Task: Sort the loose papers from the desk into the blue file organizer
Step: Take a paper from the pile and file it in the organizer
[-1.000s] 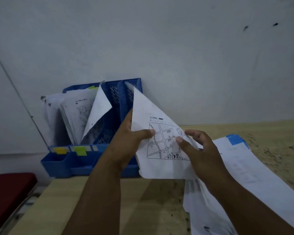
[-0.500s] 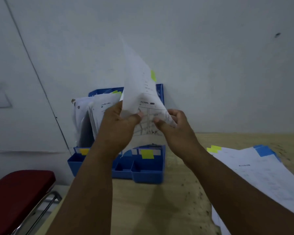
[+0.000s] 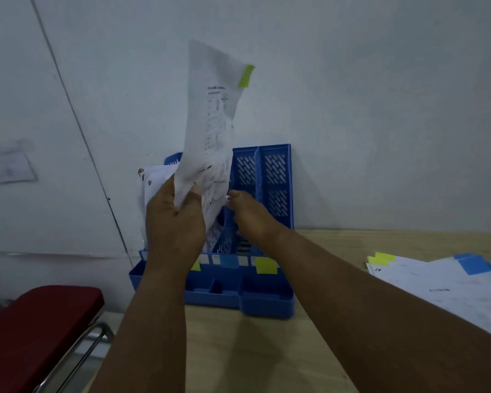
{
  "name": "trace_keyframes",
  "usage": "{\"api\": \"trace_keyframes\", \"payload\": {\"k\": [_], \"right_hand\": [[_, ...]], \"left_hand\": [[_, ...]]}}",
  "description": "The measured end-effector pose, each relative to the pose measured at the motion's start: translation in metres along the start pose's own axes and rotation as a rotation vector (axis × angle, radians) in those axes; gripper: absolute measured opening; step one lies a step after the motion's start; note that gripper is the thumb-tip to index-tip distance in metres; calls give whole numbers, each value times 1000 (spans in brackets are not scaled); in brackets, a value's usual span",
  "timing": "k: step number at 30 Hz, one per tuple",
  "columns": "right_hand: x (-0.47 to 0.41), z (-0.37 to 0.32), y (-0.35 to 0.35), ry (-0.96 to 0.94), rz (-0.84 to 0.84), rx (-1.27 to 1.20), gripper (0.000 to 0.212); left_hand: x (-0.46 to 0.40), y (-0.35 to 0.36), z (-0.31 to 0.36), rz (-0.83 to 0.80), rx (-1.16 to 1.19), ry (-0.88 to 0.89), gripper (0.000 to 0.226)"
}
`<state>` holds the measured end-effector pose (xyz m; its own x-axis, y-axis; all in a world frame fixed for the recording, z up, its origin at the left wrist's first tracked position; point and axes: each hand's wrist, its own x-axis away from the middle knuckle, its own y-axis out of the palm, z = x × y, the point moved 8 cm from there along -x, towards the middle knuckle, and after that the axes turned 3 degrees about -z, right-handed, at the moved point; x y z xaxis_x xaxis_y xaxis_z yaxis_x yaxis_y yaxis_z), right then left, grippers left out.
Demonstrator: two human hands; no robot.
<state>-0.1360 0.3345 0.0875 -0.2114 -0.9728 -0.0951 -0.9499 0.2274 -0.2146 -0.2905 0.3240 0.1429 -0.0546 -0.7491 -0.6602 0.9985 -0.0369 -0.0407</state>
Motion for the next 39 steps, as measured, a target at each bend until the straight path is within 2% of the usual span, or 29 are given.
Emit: {"api": "trace_keyframes", "payload": {"k": [2, 4, 6, 10, 15, 18, 23, 27, 30, 33, 35, 38, 39], "right_hand": [[-3, 2, 2, 54, 31, -54, 50], [-13, 12, 8, 98, 19, -129, 45], [-19, 13, 13, 85, 45, -130, 46], [-36, 16, 37, 122, -26, -253, 53], [-44, 8, 49, 141, -88, -190, 59], [-48, 2, 58, 113, -116, -202, 56], [-62, -3, 60, -24, -46, -116, 54], [-65, -2, 52, -78, 25, -120, 60], [-61, -10, 45, -147, 64, -104, 66], [-56, -16, 36, -212, 131, -118, 78], [-54, -17, 33, -232, 164, -111, 83], [-48, -17, 30, -260, 178, -44, 73], [-46, -18, 29, -269, 182, -21, 71]], "left_hand": [[-1, -1, -5, 9, 4, -11, 30], [-2, -3, -8, 24, -10, -7, 30], [-1, -7, -12, 66, -34, -6, 28], [-7, -11, -31, 115, -111, -43, 28], [-12, -13, -54, 178, -166, -118, 34], [-19, -10, -64, 184, -197, -125, 34], [-31, 0, -74, 154, -283, -62, 34], [-33, 4, -76, 148, -390, -21, 34], [-30, 9, -78, 73, -510, 33, 34], [-26, 5, -79, 83, -608, 71, 24], [-24, 4, -79, 81, -592, 43, 16], [-21, 4, -81, 55, -585, 7, 2], [-21, 3, -82, 55, -591, 5, 4]]}}
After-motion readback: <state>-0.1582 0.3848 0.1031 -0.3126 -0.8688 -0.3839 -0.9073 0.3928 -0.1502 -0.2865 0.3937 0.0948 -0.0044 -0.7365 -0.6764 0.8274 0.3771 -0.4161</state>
